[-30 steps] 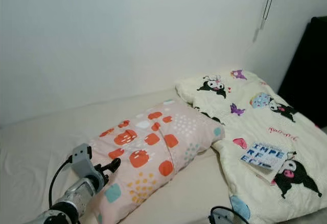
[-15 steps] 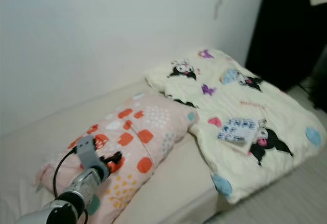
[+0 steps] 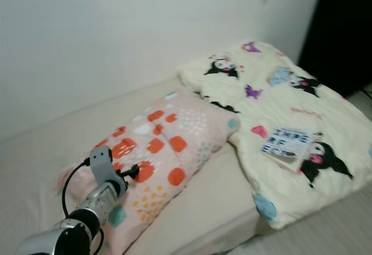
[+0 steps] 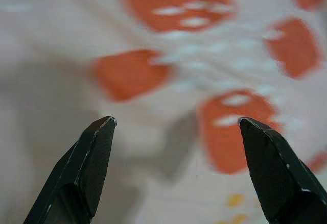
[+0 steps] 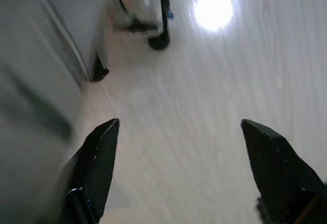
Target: Clean up the room
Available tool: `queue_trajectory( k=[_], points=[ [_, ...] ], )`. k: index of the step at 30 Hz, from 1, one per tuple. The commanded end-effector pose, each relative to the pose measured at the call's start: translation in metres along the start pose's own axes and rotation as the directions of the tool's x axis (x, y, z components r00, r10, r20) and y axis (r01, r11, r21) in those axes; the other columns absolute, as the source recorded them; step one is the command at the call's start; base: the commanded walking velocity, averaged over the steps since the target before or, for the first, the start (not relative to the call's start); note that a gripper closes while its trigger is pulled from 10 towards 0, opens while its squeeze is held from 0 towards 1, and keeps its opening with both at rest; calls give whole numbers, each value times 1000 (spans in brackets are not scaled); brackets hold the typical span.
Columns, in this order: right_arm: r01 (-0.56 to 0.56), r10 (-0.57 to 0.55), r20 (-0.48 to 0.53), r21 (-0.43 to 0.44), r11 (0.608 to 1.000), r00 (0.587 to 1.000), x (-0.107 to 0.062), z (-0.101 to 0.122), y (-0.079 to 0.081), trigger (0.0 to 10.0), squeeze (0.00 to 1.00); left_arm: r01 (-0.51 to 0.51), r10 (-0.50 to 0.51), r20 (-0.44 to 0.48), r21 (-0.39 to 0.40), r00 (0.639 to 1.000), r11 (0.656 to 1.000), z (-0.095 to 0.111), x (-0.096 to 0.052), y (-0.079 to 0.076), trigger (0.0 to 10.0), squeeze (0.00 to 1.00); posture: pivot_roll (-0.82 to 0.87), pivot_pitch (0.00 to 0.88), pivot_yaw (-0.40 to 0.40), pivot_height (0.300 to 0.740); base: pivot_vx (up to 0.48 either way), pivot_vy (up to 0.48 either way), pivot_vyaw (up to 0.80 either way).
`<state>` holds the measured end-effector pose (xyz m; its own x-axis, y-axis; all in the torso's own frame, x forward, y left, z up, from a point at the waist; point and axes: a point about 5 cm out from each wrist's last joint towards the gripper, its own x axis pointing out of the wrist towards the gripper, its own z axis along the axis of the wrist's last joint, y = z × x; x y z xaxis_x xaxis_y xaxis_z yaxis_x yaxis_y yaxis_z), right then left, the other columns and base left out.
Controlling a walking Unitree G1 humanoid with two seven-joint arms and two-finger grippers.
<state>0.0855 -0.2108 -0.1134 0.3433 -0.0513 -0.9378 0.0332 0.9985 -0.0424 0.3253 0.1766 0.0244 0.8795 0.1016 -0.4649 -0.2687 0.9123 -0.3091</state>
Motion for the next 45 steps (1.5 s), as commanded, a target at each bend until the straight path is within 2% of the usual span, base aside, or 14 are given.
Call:
queue_trajectory(
  k=[1,5,11,15,19,25,26,28,31,33,35,37,43,45],
  points=[
    [-22,22,-2,-5,1000,1000,0,-1,6,10000,0,-50,50,-15,-21,999,999,-4,-2,15,10000,0,-177,181,121,701,0,0,656],
    [-9,10,20,-6,1000,1000,1,6,3,10000,0,-58,58,-8,-36,998,998,-2,-2,18,10000,0,-171,180,116,701,0,0,700],
    [302,-299,66,-37,953,952,-4,41,-49,10000,0,-50,49,-25,-56,998,997,-7,-3,21,10000,0,-167,181,112,701,0,0,82],
    [480,-480,-28,111,870,877,-20,55,-102,10000,0,-15,13,-49,-45,999,999,-15,-5,19,10000,0,-162,178,101,701,0,0,0],
    [518,-514,-67,150,842,855,-29,52,-123,10000,0,-9,6,-52,-48,999,999,-17,-5,19,10000,0,-160,173,94,701,0,0,0],
    [569,-615,123,273,776,779,-44,87,-150,10000,0,-18,15,-55,-53,998,998,-18,-6,23,10000,0,-174,173,92,701,0,0,0],
    [336,-472,463,349,875,750,-47,152,-125,10000,0,-29,26,-57,-52,998,998,-18,-7,27,10000,0,-179,177,98,701,0,0,0],
    [336,-472,463,349,875,750,-47,152,-125,10000,0,-29,26,-57,-52,998,998,-18,-7,27,10000,0,-179,177,98,701,0,0,0],
    [38,-171,672,209,977,721,-43,201,-61,10000,0,-68,64,-80,-49,995,996,-20,-8,33,10000,0,-179,177,98,701,0,0,0],
    [38,-171,672,209,977,721,-43,201,-61,10000,0,-68,64,-80,-49,995,996,-20,-8,33,10000,0,-179,177,98,701,0,0,0],
    [-88,-10,707,103,991,707,-41,217,-20,10000,0,-95,86,-118,-72,989,993,-26,-9,36,10000,0,-171,187,108,701,0,0,0],
    [-88,-10,707,103,991,707,-41,217,-20,10000,0,-95,86,-118,-72,989,993,-26,-9,36,10000,0,-171,187,108,701,0,0,0],
    [-176,108,712,21,984,693,-40,225,14,10000,0,-86,73,-138,-86,988,993,-32,-11,34,10000,0,-181,204,111,691,0,0,0],
    [-199,127,725,14,980,677,-40,222,18,10000,0,24,-49,-118,-203,992,979,-31,-9,19,10000,0,-187,226,113,681,0,0,0]
  ],
)
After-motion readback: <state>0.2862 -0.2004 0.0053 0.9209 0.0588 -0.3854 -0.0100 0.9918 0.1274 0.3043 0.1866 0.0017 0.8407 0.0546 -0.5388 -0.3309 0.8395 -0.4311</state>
